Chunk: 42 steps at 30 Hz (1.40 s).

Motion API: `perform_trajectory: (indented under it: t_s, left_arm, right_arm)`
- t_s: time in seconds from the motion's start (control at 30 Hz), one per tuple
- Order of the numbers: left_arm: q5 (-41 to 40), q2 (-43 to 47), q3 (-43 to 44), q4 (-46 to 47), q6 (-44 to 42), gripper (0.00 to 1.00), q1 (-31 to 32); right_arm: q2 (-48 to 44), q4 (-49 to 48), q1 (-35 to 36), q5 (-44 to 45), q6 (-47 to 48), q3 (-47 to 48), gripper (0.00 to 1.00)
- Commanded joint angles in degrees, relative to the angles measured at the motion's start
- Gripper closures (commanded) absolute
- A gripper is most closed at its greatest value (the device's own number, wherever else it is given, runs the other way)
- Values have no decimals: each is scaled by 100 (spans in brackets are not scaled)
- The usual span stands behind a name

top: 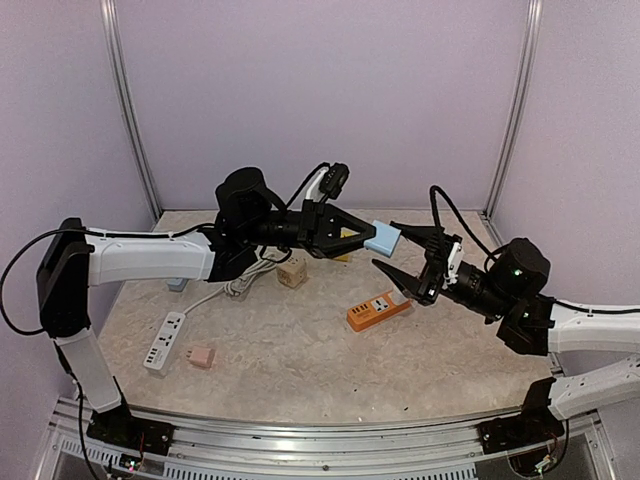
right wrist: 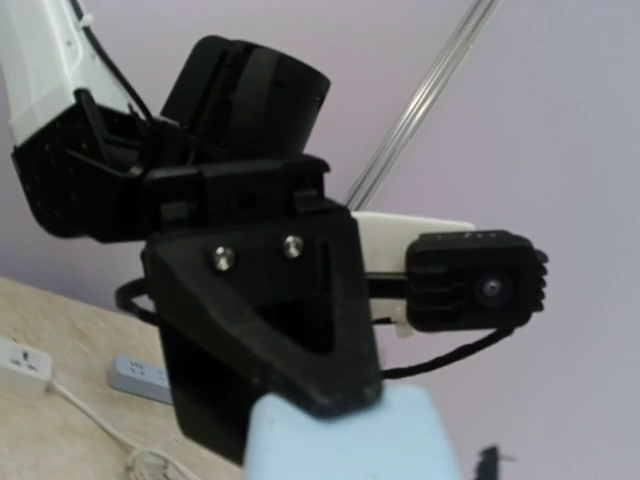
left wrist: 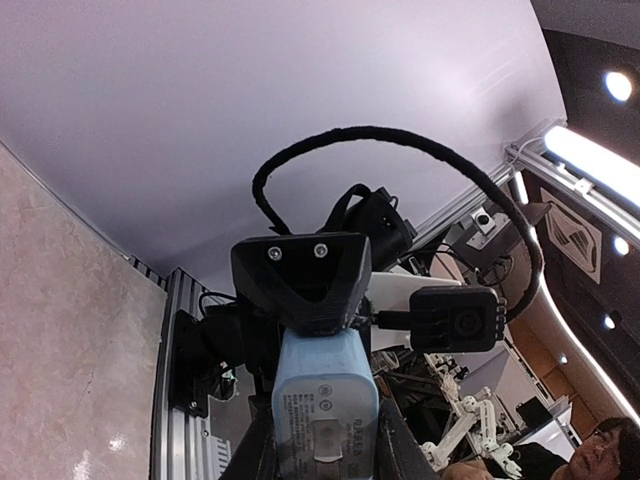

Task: Insert the plug
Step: Pass from the left arm to the right

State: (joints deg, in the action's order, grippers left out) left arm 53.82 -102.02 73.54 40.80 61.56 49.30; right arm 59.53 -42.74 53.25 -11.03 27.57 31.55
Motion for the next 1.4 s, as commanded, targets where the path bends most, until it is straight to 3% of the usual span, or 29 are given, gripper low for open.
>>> perform_trajectory:
  t_s: [0.0,0.6,0.77,0.87,0.97,1.1,1.27,1.37]
  left_arm:
    - [127,-129,111,280,82,100,35]
    - [270,-187,116,503,207,100,40]
    - [295,-185,131,543,242,100,40]
    - [320,-171,143,561,258,100,37]
    - [316,-139,143,563,268,85,14]
    - [275,-87,82,556,290,49,-109]
    - [91,115,-176,448,215,12,-358]
    - [-161,377,-494,254,42,1,-578]
  right_arm:
    - [29,61,45,-101,-17,145,42]
    - [146,267,44,-202,46,299,53]
    - [147,357,45,-184,115,299,61]
    - [117,416,45,-209,134,299,73]
    - [67,490,45,-194,130,299,86]
    - [14,724,45,-53,21,375,99]
    - [4,1377,49,254,-398,728,100]
    - [39,2092,39,573,-823,1038,100]
